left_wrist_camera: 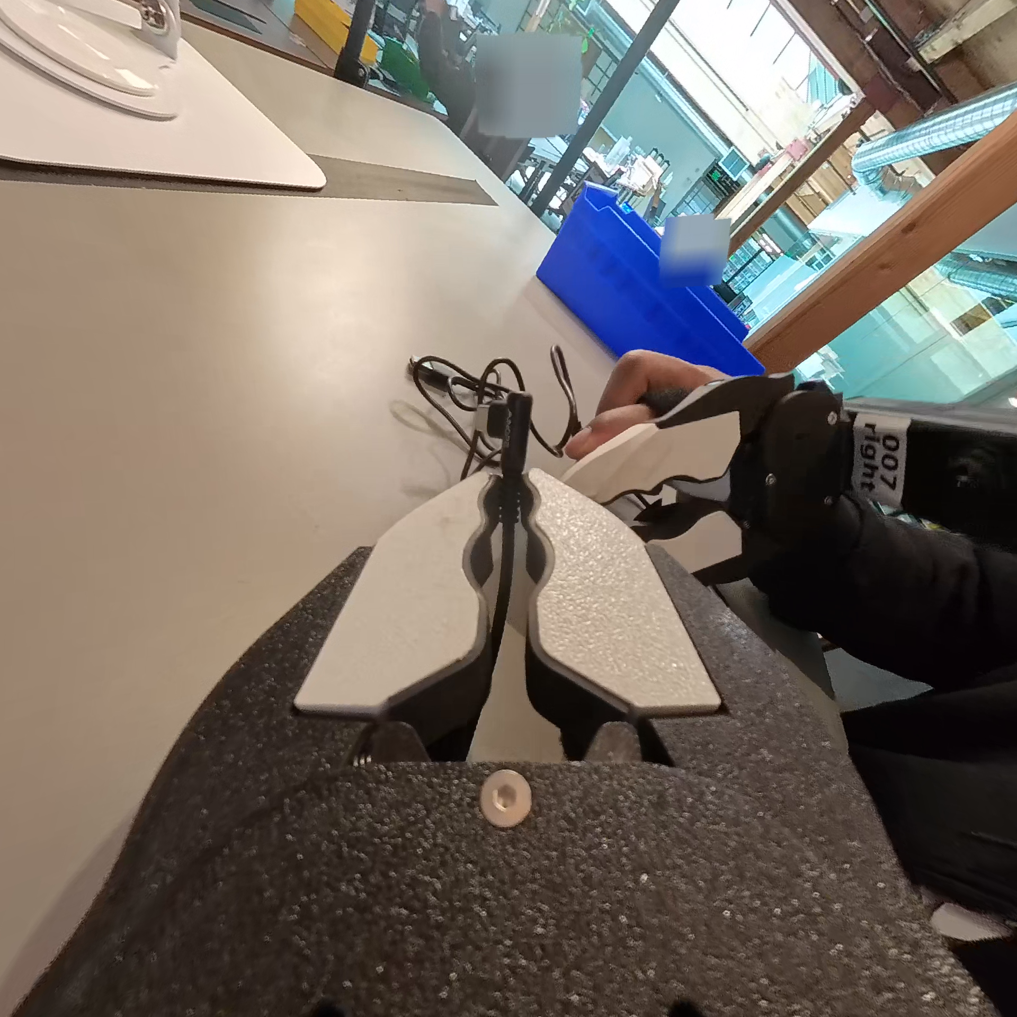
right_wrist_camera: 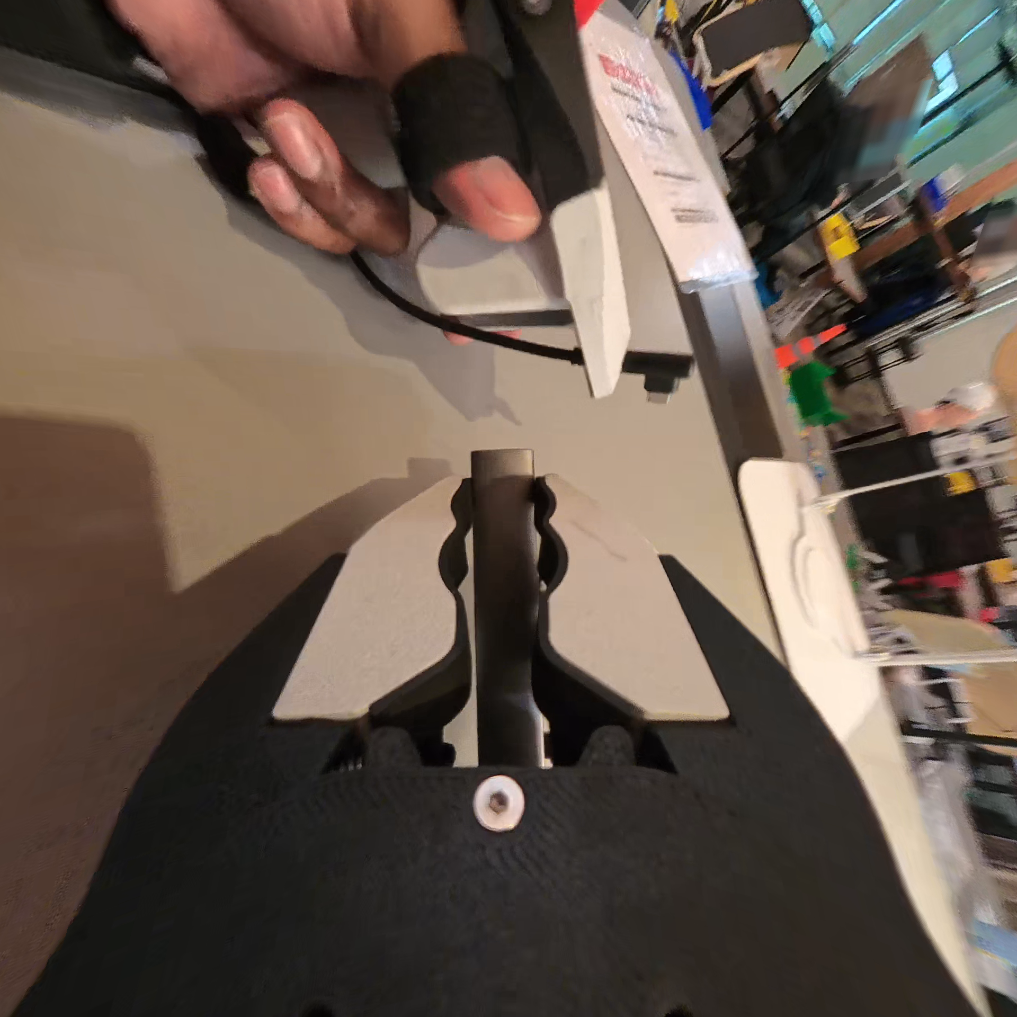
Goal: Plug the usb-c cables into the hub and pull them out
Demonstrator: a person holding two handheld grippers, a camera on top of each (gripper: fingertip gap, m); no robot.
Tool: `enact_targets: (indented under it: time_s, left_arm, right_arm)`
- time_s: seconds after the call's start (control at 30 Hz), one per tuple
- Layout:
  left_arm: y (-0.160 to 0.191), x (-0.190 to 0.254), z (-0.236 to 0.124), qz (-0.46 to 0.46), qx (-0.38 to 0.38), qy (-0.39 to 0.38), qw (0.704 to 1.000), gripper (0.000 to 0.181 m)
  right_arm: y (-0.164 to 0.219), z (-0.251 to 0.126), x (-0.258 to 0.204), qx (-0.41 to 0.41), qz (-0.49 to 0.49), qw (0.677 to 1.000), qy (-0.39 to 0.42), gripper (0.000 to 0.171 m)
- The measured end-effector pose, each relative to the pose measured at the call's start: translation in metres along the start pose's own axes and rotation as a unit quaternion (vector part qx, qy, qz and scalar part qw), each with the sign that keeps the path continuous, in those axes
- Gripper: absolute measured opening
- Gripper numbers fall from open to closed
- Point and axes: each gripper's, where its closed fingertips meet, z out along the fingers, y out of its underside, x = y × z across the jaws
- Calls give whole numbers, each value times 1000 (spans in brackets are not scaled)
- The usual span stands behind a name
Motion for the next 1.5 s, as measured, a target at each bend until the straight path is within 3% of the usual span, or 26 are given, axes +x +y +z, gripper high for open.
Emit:
enact_targets:
  time_s: [0.2,0.5,0.63,0.77,1.03,1.3,1.5]
  left_arm:
    - [3,15,-2,12,-8,54,998,7]
    - [12,22,-3,36,-40,72,996,7]
    - [21,14,-6,34,-72,48,996,7]
    - [28,9,-7,35,-97,31,994,7]
    - [46,4,-4,41,-154,1,987,7]
    - [57,3,0,87,-191,-24,977,9]
    - [64,-11,5,184,-225,-95,952,39]
  right_arm:
    - [0,7,1,-22,-152,983,103,22]
    - [-8,9,-24,22,-173,980,91,22]
    - [-13,3,-30,44,-134,988,66,13]
    - [-18,-7,-27,61,-67,995,33,23]
    - [36,-10,-25,-66,60,993,-73,28]
    - [52,-6,-13,-115,130,976,-133,39]
    - [54,-6,-16,-102,184,965,-158,35]
